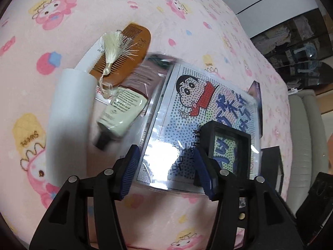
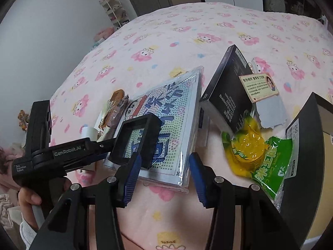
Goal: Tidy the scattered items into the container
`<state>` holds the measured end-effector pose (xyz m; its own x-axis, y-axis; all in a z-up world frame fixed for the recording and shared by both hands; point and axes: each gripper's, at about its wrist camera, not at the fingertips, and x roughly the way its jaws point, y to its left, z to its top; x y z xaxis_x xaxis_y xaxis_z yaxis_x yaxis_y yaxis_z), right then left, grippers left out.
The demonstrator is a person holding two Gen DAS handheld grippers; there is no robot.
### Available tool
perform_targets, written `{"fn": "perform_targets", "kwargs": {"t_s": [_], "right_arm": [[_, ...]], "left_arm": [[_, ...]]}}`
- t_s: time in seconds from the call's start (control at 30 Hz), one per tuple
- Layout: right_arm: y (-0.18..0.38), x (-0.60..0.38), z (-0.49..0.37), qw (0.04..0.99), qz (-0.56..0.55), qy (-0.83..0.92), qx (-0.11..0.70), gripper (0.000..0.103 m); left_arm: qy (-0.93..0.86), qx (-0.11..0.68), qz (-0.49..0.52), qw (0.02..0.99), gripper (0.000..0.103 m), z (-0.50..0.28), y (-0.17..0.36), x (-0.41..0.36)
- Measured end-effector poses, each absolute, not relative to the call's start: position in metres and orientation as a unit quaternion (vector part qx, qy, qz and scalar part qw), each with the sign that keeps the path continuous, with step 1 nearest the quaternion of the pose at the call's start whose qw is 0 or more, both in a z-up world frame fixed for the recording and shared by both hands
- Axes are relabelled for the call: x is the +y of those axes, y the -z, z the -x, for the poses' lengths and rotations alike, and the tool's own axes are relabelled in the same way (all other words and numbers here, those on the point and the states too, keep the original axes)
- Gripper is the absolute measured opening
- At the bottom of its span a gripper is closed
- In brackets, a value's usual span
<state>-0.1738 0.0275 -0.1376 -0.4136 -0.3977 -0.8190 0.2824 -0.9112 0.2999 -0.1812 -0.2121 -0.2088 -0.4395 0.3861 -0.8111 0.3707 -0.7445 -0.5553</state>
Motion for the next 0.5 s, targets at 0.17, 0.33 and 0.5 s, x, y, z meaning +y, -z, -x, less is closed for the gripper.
{"fn": "perform_targets", "kwargs": {"t_s": [0.17, 0.33, 0.5], "right_arm": [[0.144, 0.027, 0.175, 0.196, -0.509, 0.837, -0.052, 0.044], [0.147, 0.026, 0.174, 0.191, -0.510, 0.838, -0.041, 0.045], [0.151, 0.028, 0.174, 0.188, -0.513, 0.836, -0.042, 0.045]], "left_arm": [[-0.767, -0.339, 0.545, 0.000, 0.056, 0.184, 0.210, -0.206], [-0.772, -0.309, 0.556, -0.004, 0.056, 0.187, 0.209, -0.196], [-0.777, -0.272, 0.568, -0.003, 0.063, 0.193, 0.211, -0.182]]}}
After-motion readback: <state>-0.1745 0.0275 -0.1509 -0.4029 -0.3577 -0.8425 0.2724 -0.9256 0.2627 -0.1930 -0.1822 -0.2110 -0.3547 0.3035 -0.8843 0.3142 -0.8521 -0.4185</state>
